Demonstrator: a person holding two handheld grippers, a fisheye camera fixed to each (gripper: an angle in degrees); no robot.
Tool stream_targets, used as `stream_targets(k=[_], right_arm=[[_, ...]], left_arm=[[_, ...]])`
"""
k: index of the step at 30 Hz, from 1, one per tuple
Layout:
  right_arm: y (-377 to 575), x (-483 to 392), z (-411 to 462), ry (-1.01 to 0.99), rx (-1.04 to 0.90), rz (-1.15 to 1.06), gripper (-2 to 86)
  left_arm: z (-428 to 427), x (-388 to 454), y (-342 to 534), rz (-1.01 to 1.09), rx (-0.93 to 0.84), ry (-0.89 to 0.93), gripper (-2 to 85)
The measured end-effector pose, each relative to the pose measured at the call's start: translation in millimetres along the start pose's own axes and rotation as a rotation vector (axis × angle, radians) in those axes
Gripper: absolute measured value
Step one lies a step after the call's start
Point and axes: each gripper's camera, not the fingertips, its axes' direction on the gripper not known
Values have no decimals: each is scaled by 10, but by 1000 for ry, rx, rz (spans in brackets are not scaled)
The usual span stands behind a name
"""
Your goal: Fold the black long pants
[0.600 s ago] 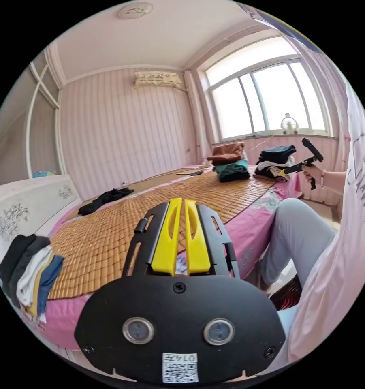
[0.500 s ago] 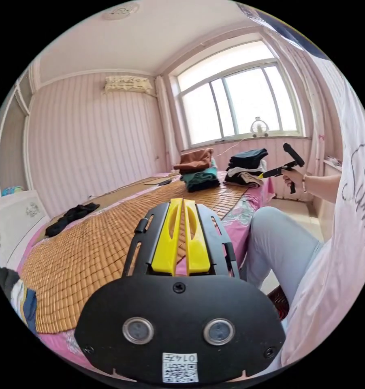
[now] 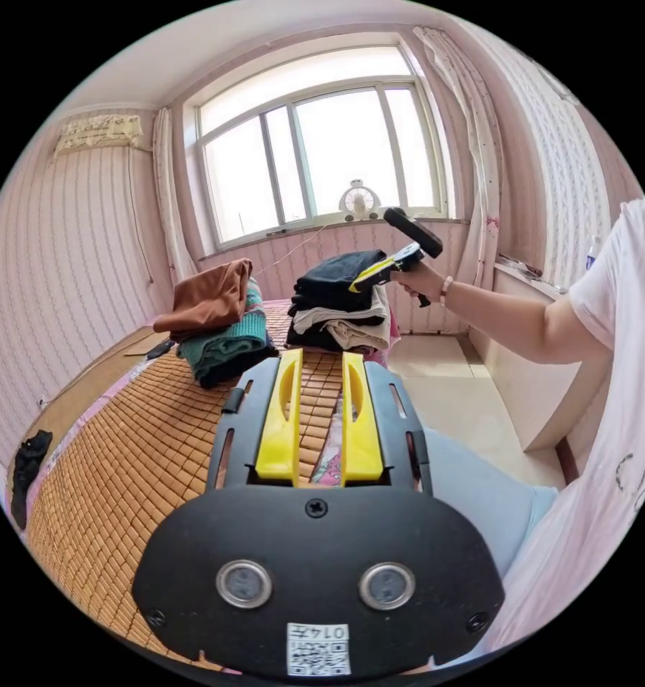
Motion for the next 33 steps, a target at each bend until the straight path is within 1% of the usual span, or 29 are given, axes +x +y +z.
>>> stream_targets(k=[2, 4, 6, 8, 10, 12, 14, 15, 16, 17, 18, 20, 21, 22, 24, 26, 28, 31, 33], right_arm=[[115, 180, 16, -36, 91, -17, 76], [129, 347, 15, -103, 97, 5, 49], [121, 515, -71, -163, 122, 38, 35], [115, 647, -312, -206, 193, 57, 26], [124, 643, -580, -234, 270, 28, 20], [145, 586, -864, -339, 365, -15, 15], [159, 402, -1164, -577, 460, -95, 15], [163, 326, -1221, -638, 474, -124, 17], [177, 147, -1310, -777, 489, -191, 18], [204, -56, -1367, -938, 492, -264, 19], [221, -158, -1383, -1025, 489, -300, 20], [289, -545, -1336, -1345, 441, -384, 18], [304, -641, -1296, -1383, 417, -391, 18], [342, -789, -1192, -1405, 393, -365, 18], [373, -951, -1007, -1479, 339, -311, 18], [384, -1152, -839, -1557, 272, -249, 18], [364, -1347, -840, -1566, 233, -261, 18], [304, -1769, -1002, -1648, 202, -355, 18], [230, -2023, -1184, -1673, 219, -437, 18]], left_arm=[[132, 19, 20, -51, 21, 13, 88], [229, 73, 91, -86, 47, 15, 90], [401, 138, 120, -97, 27, 15, 96], [520, 155, 66, -91, 15, 18, 104], [609, 142, -29, -93, 32, 4, 114], [720, 92, -169, -108, 65, -14, 126], [787, 47, -255, -128, 73, -26, 145], [788, 8, -284, -152, 78, -40, 162], [770, -15, -286, -169, 79, -54, 167], [686, -60, -254, -198, 85, -86, 177], [551, -102, -164, -220, 107, -120, 175], [309, -144, 55, -217, 126, -178, 159], [175, -193, 248, -239, 85, -251, 148], [129, -236, 353, -268, 56, -275, 145], [-109, -443, 843, -433, -39, -335, 124], [-350, -580, 1177, -542, -47, -321, 109], [-622, -671, 1405, -608, -11, -309, 84], [-1169, -755, 1556, -657, 120, -425, 46], [-1706, -861, 1528, -665, 206, -512, 3]])
